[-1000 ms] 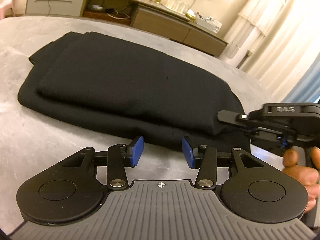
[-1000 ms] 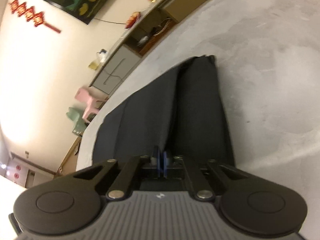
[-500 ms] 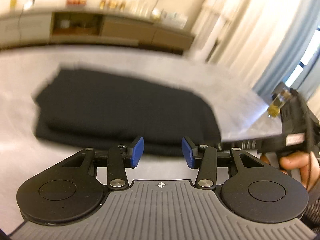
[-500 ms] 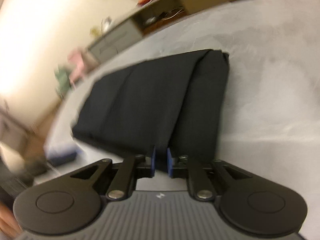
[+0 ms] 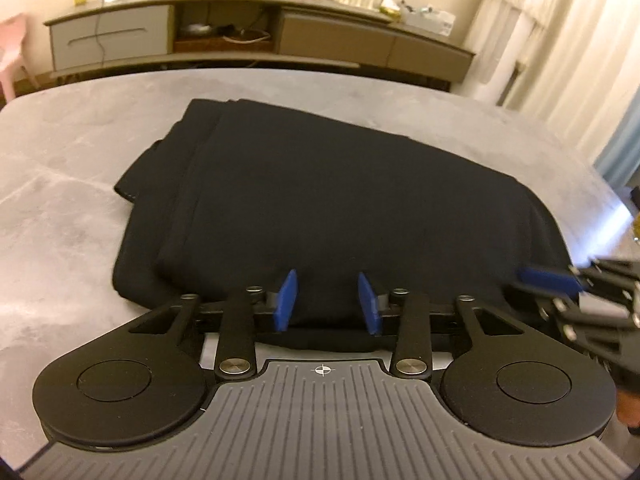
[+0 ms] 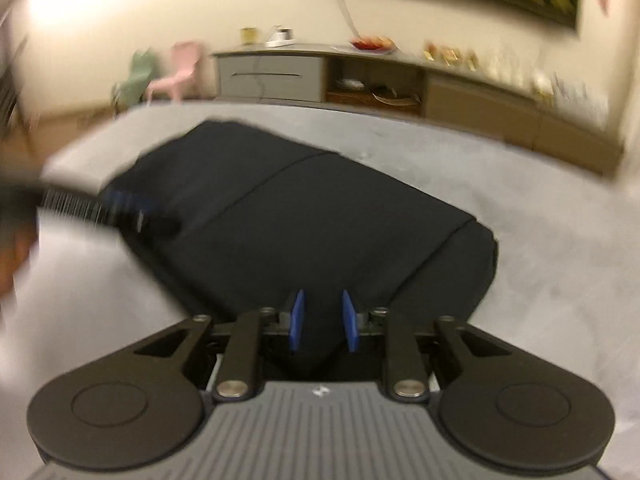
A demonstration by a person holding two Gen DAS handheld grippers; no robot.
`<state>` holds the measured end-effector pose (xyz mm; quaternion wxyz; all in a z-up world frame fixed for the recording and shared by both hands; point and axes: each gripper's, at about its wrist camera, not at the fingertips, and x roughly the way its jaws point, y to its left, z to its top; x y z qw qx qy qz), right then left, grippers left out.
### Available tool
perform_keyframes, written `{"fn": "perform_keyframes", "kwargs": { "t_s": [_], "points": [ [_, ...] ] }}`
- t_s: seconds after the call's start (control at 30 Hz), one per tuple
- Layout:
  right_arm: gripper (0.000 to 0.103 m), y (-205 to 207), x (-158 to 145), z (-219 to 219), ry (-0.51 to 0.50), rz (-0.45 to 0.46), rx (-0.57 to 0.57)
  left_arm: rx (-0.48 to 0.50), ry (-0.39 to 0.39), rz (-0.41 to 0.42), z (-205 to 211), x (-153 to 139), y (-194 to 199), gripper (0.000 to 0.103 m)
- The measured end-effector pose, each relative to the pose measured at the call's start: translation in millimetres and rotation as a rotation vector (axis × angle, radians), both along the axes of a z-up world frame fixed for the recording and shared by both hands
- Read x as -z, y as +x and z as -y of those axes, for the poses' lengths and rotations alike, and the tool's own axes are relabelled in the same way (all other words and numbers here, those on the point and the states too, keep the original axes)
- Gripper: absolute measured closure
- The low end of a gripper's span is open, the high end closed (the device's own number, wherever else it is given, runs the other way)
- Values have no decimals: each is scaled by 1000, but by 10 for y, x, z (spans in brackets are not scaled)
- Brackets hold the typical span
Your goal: Fold clothes
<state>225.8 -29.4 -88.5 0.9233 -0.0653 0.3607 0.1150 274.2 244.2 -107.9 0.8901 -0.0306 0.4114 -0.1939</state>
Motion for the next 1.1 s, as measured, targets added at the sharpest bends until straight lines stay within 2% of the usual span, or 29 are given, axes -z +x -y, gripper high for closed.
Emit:
{"fn": "perform_keyframes", "kwargs": {
  "t_s": [0.17, 0.23, 0.27, 0.33, 0.37, 0.4, 0.47, 0.53, 0.57, 0.63, 0.73, 0.77, 0.83, 0.97, 1.1],
  "points": [
    [81, -110, 25, 100, 24, -30, -28, -21, 8, -15, -97, -5, -17, 80],
    [81, -134, 8, 171, 33, -49, -40, -71, 3, -40, -241, -10, -65, 80],
    [81, -147, -3, 194, 34, -60, -46, -104, 15, -48, -312, -21, -107, 80],
    [80, -169, -64, 222, 18, -85, -39, -189, 55, -44, -467, -66, -204, 73],
    [80, -184, -107, 229, 10, -96, -28, -213, 56, -22, -532, -111, -245, 72],
    [80, -203, -154, 233, 1, -100, -17, -221, 26, -9, -561, -156, -251, 70],
    [71, -309, -325, 176, -9, -11, -11, -238, -35, 17, -617, -246, -262, 67],
    [54, -332, -411, 12, -19, 65, -35, -255, -95, 42, -673, -337, -273, 63],
    [53, -319, -433, -78, -21, 98, -49, -263, -126, 55, -701, -382, -278, 63],
    [53, -146, -354, -258, -19, 96, -57, -247, -138, 46, -641, -328, -255, 63],
    [56, 139, -73, -322, -40, -9, -54, -233, -98, 41, -526, -263, -246, 63],
    [53, 165, -22, -262, -44, -17, -65, -226, -91, 38, -493, -248, -249, 63],
    [39, 183, -40, -71, -52, -28, -86, -202, -93, 36, -416, -254, -256, 62],
    [37, 313, -74, 379, -63, -59, -71, -103, -89, 51, -125, -297, -286, 58],
    [37, 415, -61, 764, -24, -82, -16, -66, 10, 41, 109, -94, -301, 58]
  ]
}}
